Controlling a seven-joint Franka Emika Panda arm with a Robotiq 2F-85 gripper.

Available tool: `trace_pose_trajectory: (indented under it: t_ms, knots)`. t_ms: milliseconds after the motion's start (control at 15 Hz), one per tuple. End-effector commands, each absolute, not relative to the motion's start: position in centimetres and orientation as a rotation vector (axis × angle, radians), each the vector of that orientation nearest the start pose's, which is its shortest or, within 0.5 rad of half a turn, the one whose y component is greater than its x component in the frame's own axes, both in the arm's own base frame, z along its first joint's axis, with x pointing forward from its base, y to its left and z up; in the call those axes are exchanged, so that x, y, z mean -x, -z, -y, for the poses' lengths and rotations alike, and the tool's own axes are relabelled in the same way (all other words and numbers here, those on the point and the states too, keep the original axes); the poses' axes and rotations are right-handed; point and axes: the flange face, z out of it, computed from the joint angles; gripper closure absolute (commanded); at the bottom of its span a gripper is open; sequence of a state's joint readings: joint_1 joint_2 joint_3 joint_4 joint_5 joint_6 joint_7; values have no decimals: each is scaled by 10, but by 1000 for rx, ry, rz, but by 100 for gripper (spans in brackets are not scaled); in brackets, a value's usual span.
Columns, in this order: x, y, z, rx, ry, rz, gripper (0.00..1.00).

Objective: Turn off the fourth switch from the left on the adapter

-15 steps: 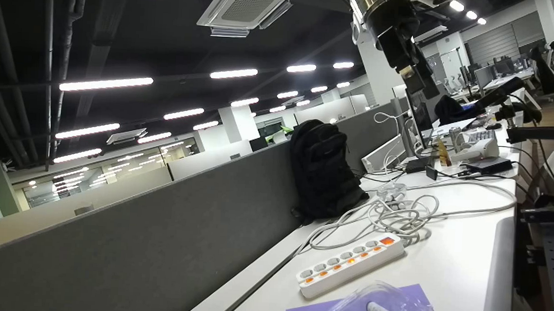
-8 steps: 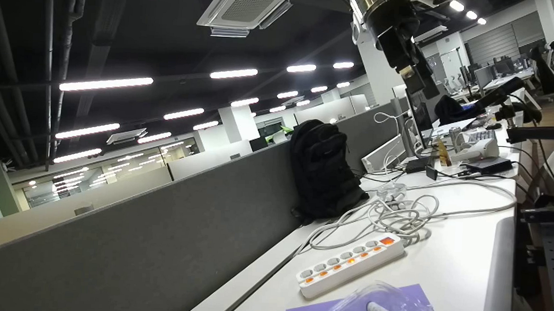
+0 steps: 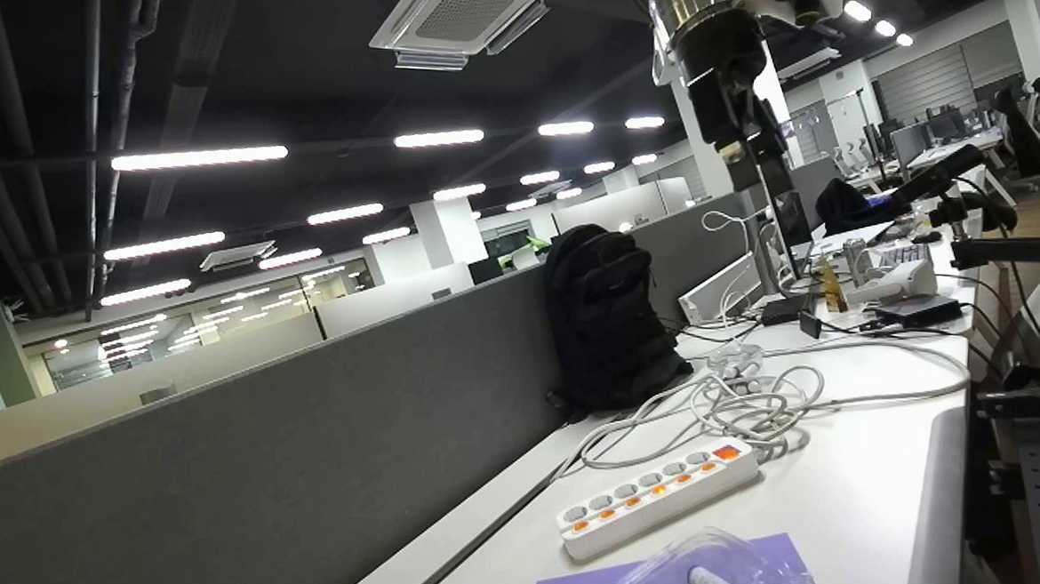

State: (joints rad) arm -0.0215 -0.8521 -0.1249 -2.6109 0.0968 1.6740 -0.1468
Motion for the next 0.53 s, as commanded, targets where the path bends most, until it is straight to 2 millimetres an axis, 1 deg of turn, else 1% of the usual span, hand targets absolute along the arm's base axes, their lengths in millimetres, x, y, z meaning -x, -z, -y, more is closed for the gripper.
trace_pose_trajectory:
  t_ms: [0,267,467]
  knots:
    - [-329,-487,55,2956,45,-39,0]
    - [-379,-466,70,2978,247,-51,0]
    - [-415,-443,80,2986,356,-40,0]
